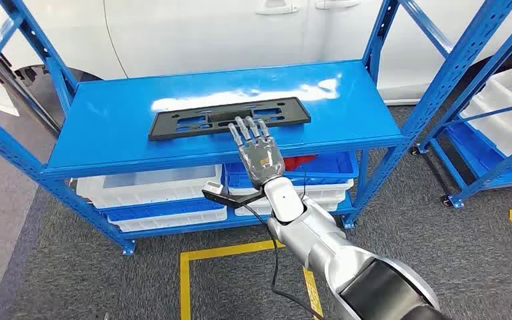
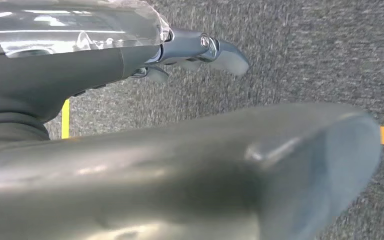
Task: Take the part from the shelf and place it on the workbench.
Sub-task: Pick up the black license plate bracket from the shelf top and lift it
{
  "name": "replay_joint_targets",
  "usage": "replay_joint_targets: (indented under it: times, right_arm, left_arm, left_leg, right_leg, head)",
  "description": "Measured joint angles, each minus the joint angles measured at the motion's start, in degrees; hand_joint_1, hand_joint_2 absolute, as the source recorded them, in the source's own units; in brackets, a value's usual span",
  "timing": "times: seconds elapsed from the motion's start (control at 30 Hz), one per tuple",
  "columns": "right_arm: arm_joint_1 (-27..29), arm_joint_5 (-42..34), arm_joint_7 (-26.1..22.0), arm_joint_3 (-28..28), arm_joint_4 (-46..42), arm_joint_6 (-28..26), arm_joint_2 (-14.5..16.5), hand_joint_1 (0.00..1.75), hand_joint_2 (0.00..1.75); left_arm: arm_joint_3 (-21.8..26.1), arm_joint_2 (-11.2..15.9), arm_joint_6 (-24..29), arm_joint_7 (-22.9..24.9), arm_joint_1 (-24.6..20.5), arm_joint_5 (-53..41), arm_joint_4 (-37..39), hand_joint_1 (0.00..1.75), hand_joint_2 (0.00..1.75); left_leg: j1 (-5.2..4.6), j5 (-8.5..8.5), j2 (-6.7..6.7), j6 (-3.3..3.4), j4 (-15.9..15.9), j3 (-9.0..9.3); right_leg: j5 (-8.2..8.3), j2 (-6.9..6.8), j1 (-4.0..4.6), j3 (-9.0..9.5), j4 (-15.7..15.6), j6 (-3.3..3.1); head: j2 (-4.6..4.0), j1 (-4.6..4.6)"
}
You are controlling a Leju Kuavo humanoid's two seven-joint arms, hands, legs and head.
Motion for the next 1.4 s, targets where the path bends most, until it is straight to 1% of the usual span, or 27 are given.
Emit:
replay_joint_targets:
  times: [0.07, 0.1, 0.17, 0.2, 0.23, 0.33, 0.4, 0.47, 0.53, 0.57, 0.6, 0.63, 0.67, 0.73, 0.77, 0.8, 0.87, 0.93, 1.03, 1.07, 1.1, 1.17, 1.2, 1.23, 1.3, 1.37, 1.4]
  right_arm:
    - [0.21, 0.0, -0.08, -0.02, 0.04, 0.0, 0.05, 0.0, 1.75]
    - [0.36, 0.0, -0.18, -0.05, 0.07, 0.0, 0.11, 0.0, 1.75]
    - [0.47, -0.01, -0.43, -0.13, 0.08, 0.0, 0.34, 0.0, 1.75]
    - [0.42, 0.0, -0.52, -0.19, 0.11, -0.02, 0.5, 0.0, 1.75]
    - [0.36, 0.0, -0.59, -0.23, 0.14, -0.04, 0.66, 0.0, 1.75]
    - [0.26, 0.0, -0.7, -0.5, 0.22, -0.17, 1.0, 0.0, 1.75]
    - [0.16, -0.04, -0.74, -0.78, 0.21, -0.27, 1.1, 0.0, 1.75]
    - [0.33, -0.11, -0.88, -1.05, 0.27, -0.37, 1.13, 0.0, 1.75]
    - [0.97, -0.13, -1.1, -1.24, 0.44, -0.41, 1.1, 0.0, 1.75]
    - [1.31, -0.08, -1.26, -1.32, 0.51, -0.42, 1.08, 0.0, 1.75]
    - [1.52, 0.0, -1.44, -1.41, 0.55, -0.43, 1.07, 0.0, 1.75]
    - [1.63, 0.08, -1.63, -1.49, 0.56, -0.44, 1.05, 0.0, 1.75]
    - [1.67, 0.17, -1.84, -1.56, 0.59, -0.43, 1.03, 0.0, 1.75]
    - [1.83, 0.36, -2.34, -1.64, 0.79, -0.42, 0.92, 0.0, 1.75]
    - [1.92, 0.56, -2.64, -1.66, 0.86, -0.42, 0.87, 0.0, 1.75]
    - [1.92, 0.83, -2.94, -1.67, 0.88, -0.42, 0.85, 0.0, 1.75]
    - [1.55, 1.48, -3.44, -1.67, 0.66, -0.43, 1.11, 0.0, 1.75]
    - [1.15, 2.26, -3.87, -1.67, 0.5, -0.38, 1.47, 0.0, 1.75]
    - [1.24, 3.53, -4.75, -1.64, 0.47, -0.24, 1.85, 0.0, 1.75]
    - [1.35, 3.94, -5.11, -1.62, 0.47, -0.15, 1.93, 0.0, 1.75]
    - [1.42, 4.29, -5.45, -1.6, 0.46, 0.01, 1.97, 0.0, 1.75]
    - [1.42, 4.83, -5.99, -1.5, 0.43, 0.42, 2.09, 0.0, 1.75]
    - [1.39, 4.98, -6.22, -1.43, 0.41, 0.83, 2.19, 0.34, 1.75]
    - [1.35, 5.08, -6.4, -1.32, 0.39, 1.32, 2.29, 0.68, 1.75]
    - [1.31, 5.16, -6.8, -1.12, 0.37, 2.99, 2.5, 1.55, 1.75]
    - [1.23, 5.18, -7.08, -0.95, 0.26, 5.07, 2.71, 1.75, 1.75]
    - [1.09, 5.21, -7.15, -0.84, 0.14, 6.14, 2.83, 1.75, 1.75]
  left_arm:
    - [0.02, 0.01, 0.0, -0.03, 0.13, 0.04, 0.0, 0.0, 0.0]
    - [0.04, 0.03, 0.01, -0.06, 0.23, 0.08, 0.0, 0.0, 0.0]
    - [0.07, 0.1, 0.02, -0.15, 0.38, 0.14, 0.0, 0.0, 0.0]
    - [0.08, 0.13, 0.02, -0.21, 0.42, 0.16, 0.02, 0.0, 0.0]
    - [0.09, 0.15, 0.03, -0.27, 0.43, 0.18, 0.04, 0.0, 0.0]
    - [0.15, 0.15, 0.04, -0.34, 0.52, 0.25, 0.09, 0.0, 0.0]
    - [0.19, 0.16, 0.04, -0.38, 0.59, 0.3, 0.09, 0.0, 0.0]
    - [0.21, 0.19, 0.04, -0.4, 0.61, 0.31, 0.09, 0.0, 0.0]
    - [0.22, 0.21, 0.05, -0.4, 0.82, 0.3, 0.09, 0.0, 0.0]
    - [0.23, 0.21, 0.05, -0.4, 0.95, 0.27, 0.09, 0.0, 0.0]
    - [0.25, 0.21, 0.06, -0.4, 1.04, 0.24, 0.09, 0.0, 0.0]
    - [0.26, 0.21, 0.06, -0.4, 1.07, 0.2, 0.09, 0.0, 0.0]
    - [0.27, 0.2, 0.07, -0.4, 1.07, 0.15, 0.09, 0.0, 0.0]
    - [0.28, 0.1, 0.08, -0.45, 1.03, 0.12, 0.17, 0.0, 0.0]
    - [0.3, 0.08, 0.12, -0.49, 0.95, 0.14, 0.22, 0.0, 0.0]
    - [0.31, 0.06, 0.16, -0.55, 0.84, 0.19, 0.26, 0.0, 0.0]
    - [0.34, 0.11, 0.26, -0.64, 0.52, 0.35, 0.26, 0.0, 0.0]
    - [0.34, 0.07, 0.33, -0.71, 0.18, 0.51, 0.26, 0.0, 0.0]
    - [0.43, 0.11, 0.46, -0.79, -0.01, 0.79, 0.26, 0.0, 0.0]
    - [0.54, 0.19, 0.5, -0.83, 0.02, 0.9, 0.26, 0.0, 0.0]
    - [0.67, 0.29, 0.52, -0.87, 0.04, 1.02, 0.26, 0.0, 0.0]
    - [0.96, 0.46, 0.52, -0.99, 0.0, 1.15, 0.26, 0.0, 0.0]
    - [1.06, 0.54, 0.52, -1.06, 0.0, 1.2, 0.27, 0.0, 0.0]
    - [1.14, 0.58, 0.52, -1.15, -0.03, 1.25, 0.27, 0.0, 0.0]
    - [1.23, 0.63, 0.5, -1.3, -0.04, 1.43, 0.27, 0.0, 0.0]
    - [1.31, 0.61, 0.48, -1.45, -0.07, 1.66, 0.27, 0.0, 0.0]
    - [1.34, 0.59, 0.46, -1.55, -0.1, 1.79, 0.28, 0.0, 0.0]
  left_leg:
    - [0.04, 1.55, 0.01, -0.13, 0.03, -1.08]
    - [0.09, 3.68, 0.02, -0.22, -1.13, -1.51]
    - [0.16, 9.41, 0.08, -0.15, -8.04, 0.23]
    - [0.05, 11.05, 0.09, 0.05, -11.32, 1.49]
    - [-0.04, 11.37, 0.13, 0.48, -13.61, 2.53]
    - [-0.16, 9.22, 0.1, 2.05, -15.31, 3.72]
    - [-0.03, 8.31, -0.03, 2.75, -15.59, 4.66]
    - [0.05, 7.26, -0.14, 3.2, -15.96, 6.15]
    - [0.02, 6.05, -0.26, 3.37, -16.14, 7.76]
    - [-0.01, 5.36, -0.33, 3.4, -16.17, 8.65]
    - [-0.07, 4.64, -0.42, 3.38, -16.17, 9.62]
    - [-0.16, 3.89, -0.48, 3.32, -16.17, 10.68]
    - [-0.26, 3.1, -0.53, 3.26, -16.18, 11.72]
    - [-0.54, 1.57, -0.7, 2.85, -16.07, 13.37]
    - [-0.59, 0.91, -0.8, 2.57, -16.12, 13.84]
    - [-0.63, 0.54, -0.87, 2.23, -16.09, 14.18]
    - [-0.55, 0.31, -0.8, 1.71, -15.88, 14.58]
    - [-0.46, -0.12, -0.54, 1.2, -12.59, 13.25]
    - [-0.25, -3.73, -0.36, 0.27, -2.81, 6.77]
    - [-0.19, -4.32, -0.36, 0.05, -1.03, 4.89]
    - [-0.14, -3.67, -0.35, -0.09, -1.04, 3.85]
    - [-0.03, 1.48, -0.31, -0.13, -6.57, 4.51]
    - [-0.04, 4.07, -0.28, 0.03, -10.09, 5.37]
    - [-0.17, 5.64, -0.26, 0.31, -13.27, 6.06]
    - [-0.48, 6.5, -0.26, 1.28, -15.57, 6.5]
    - [-0.4, 6.92, -0.27, 2.13, -15.75, 6.63]
    - [-0.22, 6.98, -0.25, 2.4, -15.89, 6.73]
  right_leg:
    - [-0.66, 0.04, -0.02, 0.78, 0.02, 0.08]
    - [-1.38, 0.08, -0.04, 1.66, 0.04, 0.19]
    - [-3.0, 0.12, -0.1, 3.62, 0.01, 0.56]
    - [-3.75, 0.17, -0.02, 4.33, 0.02, 0.87]
    - [-4.33, 0.22, 0.07, 4.71, 0.01, 1.21]
    - [-4.82, 0.32, 0.29, 4.87, 0.41, 2.15]
    - [-4.35, 0.27, 0.19, 3.41, 3.69, 2.67]
    - [-5.23, 0.16, 0.04, -0.77, 10.33, 3.06]
    - [-8.16, 0.09, 0.04, -5.95, 16.22, 3.2]
    - [-9.36, 0.07, 0.07, -7.96, 17.33, 3.13]
    - [-9.51, 0.06, 0.13, -9.21, 16.71, 2.92]
    - [-8.24, 0.05, 0.25, -9.77, 14.52, 2.56]
    - [-5.15, 0.05, 0.45, -9.86, 11.19, 1.99]
    - [3.17, 0.23, 1.06, -9.78, 4.62, 0.82]
    - [5.98, 0.32, 1.3, -9.75, 2.88, 0.47]
    - [7.14, 0.4, 1.47, -9.75, 2.15, 0.26]
    - [6.49, 0.47, 1.37, -8.92, 1.79, -0.11]
    - [5.87, 0.53, 1.11, -7.61, 1.1, -0.69]
    - [4.75, 0.61, 1.0, -6.34, 0.83, -1.12]
    - [4.37, 0.67, 1.0, -5.99, 0.87, -1.11]
    - [3.98, 0.73, 1.0, -5.57, 0.93, -1.07]
    - [3.19, 0.8, 0.99, -4.58, 1.08, -0.85]
    - [2.84, 0.81, 1.02, -4.12, 1.11, -0.67]
    - [2.6, 0.81, 1.05, -3.9, 1.21, -0.47]
    - [2.33, 0.81, 1.17, -3.92, 1.34, 0.05]
    - [2.05, 0.75, 1.25, -4.1, 1.53, 0.6]
    - [1.55, 0.67, 1.26, -4.31, 2.11, 0.95]
  head:
    - [-0.01, 0.0]
    - [-0.01, 0.0]
    - [0.01, 0.01]
    - [0.01, 0.01]
    - [0.01, 0.01]
    - [0.01, 0.01]
    - [0.01, 0.02]
    - [0.01, 0.02]
    - [0.01, 0.02]
    - [0.01, 0.02]
    - [0.01, 0.02]
    - [0.01, 0.02]
    - [0.01, 0.02]
    - [0.01, 0.05]
    - [0.01, 0.06]
    - [0.01, 0.06]
    - [0.01, 0.05]
    - [0.01, 0.05]
    - [0.01, 0.05]
    - [0.01, 0.05]
    - [0.01, 0.04]
    - [0.01, 0.05]
    - [0.0, 0.05]
    - [0.01, 0.05]
    - [0.0, 0.05]
    - [0.01, 0.06]
    - [0.01, 0.06]
